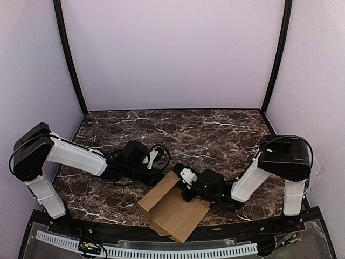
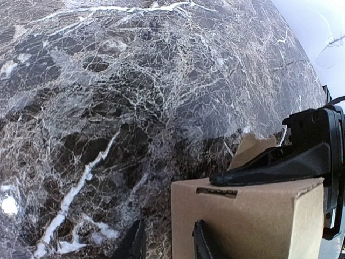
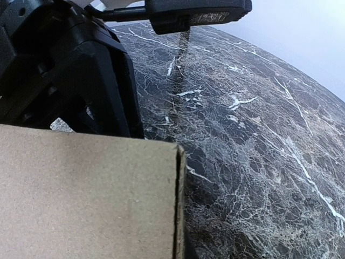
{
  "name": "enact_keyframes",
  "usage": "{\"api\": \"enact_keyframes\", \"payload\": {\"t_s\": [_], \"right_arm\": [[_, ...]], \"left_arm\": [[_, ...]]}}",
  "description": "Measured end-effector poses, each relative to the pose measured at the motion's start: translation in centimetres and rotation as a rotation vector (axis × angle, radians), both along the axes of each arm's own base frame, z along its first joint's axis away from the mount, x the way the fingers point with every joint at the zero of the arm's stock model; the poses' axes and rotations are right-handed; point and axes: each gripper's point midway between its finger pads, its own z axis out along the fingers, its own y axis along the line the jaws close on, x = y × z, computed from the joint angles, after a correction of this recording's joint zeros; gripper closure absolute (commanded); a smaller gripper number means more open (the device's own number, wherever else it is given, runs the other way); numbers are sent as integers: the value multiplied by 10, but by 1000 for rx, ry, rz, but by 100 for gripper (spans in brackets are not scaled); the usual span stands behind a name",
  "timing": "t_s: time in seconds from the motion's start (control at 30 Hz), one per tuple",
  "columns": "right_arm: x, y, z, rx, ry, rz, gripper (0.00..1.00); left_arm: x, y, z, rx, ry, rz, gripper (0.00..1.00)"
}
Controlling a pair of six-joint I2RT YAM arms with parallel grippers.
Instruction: Fold the paper box
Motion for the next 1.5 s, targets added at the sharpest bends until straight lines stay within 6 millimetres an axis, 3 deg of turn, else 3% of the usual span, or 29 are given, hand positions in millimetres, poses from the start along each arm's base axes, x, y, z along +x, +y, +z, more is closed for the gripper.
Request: {"api": "enact_keyframes", "payload": {"t_s": [0.4, 0.73, 0.83, 1.0, 1.1, 1.5], "right_arm": [[-4, 2, -1, -5, 4, 9, 100], [4, 4, -1, -11, 24, -48, 100], [6, 4, -1, -14, 26, -59, 89], [9, 6, -4, -22, 22, -66, 88], [9, 6, -4, -24, 21, -68, 100], [9, 7, -3, -21, 19, -73, 100]], "left_arm": [[5, -6, -2, -46, 7, 7, 68], [9, -5, -3, -77, 11, 14, 69], [10, -5, -3, -79, 10, 20, 69], [7, -8, -3, -91, 19, 3, 70], [7, -8, -3, -92, 18, 3, 70], [8, -8, -3, -94, 14, 7, 70]]}}
